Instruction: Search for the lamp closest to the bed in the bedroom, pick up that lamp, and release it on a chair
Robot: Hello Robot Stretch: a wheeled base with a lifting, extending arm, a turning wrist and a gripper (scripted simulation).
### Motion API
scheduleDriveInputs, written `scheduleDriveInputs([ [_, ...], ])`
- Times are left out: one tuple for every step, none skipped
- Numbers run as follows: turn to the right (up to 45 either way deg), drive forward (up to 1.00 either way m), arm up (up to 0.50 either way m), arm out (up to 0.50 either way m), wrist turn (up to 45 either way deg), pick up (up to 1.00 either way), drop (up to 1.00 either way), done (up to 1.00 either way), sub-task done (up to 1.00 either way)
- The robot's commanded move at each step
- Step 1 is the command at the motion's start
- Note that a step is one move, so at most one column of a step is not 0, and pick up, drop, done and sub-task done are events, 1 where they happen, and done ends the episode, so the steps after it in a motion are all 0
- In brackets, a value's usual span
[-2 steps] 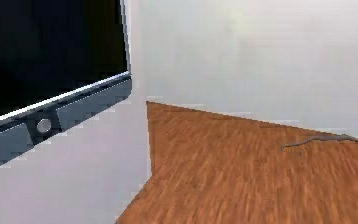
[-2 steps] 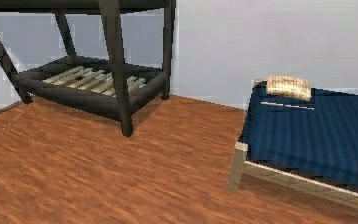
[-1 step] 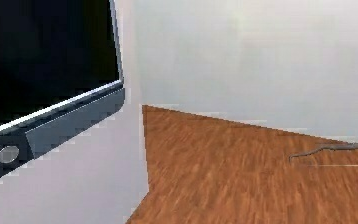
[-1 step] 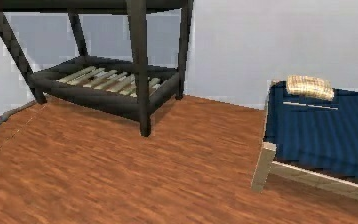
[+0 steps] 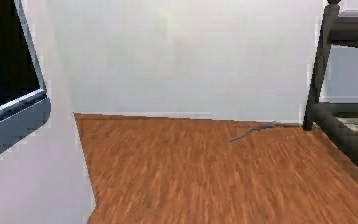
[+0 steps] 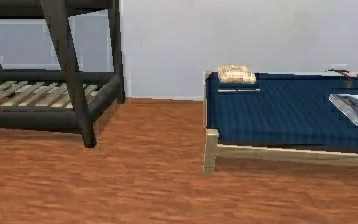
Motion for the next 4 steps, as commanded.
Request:
scheduleDriveInputs([
  [0.0,1.00,0.00,0.00,0.0,0.00,0.00,0.00,0.00],
  [0.0,0.50,0.00,0.00,0.0,0.00,0.00,0.00,0.00],
  [-45.0,0.00,0.00,0.00,0.0,0.00,0.00,0.00,0.00],
  [-9.0,0.00,0.00,0.00,0.0,0.00,0.00,0.00,0.00],
])
